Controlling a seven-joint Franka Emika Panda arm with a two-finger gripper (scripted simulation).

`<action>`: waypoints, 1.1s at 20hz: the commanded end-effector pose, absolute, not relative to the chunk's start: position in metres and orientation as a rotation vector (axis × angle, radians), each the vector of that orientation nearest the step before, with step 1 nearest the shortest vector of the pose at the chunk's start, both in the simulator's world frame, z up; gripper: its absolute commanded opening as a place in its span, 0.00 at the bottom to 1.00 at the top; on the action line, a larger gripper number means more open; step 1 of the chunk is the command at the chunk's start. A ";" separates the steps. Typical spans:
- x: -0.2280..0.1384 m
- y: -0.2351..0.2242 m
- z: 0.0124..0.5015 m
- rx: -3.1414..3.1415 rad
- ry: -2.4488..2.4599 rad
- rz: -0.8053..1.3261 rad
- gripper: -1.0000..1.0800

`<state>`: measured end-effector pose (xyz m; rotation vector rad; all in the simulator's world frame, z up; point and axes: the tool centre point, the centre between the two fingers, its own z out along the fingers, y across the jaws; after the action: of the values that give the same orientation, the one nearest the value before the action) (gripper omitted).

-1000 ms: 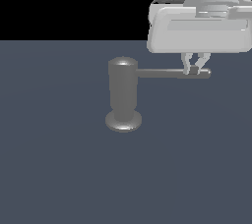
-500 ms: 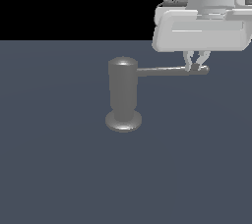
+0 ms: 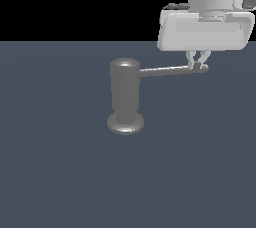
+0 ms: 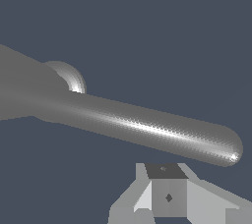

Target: Turn on the faucet by rotating a designated handle.

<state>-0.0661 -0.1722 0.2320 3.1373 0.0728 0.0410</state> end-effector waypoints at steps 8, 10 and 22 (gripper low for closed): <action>-0.050 -0.202 0.219 3.141 0.034 0.002 0.00; -0.040 -0.181 0.234 3.140 0.091 0.044 0.00; -0.001 -0.177 0.230 3.140 0.077 0.033 0.00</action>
<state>-0.0098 -0.1811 0.2323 3.1413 0.0672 0.0310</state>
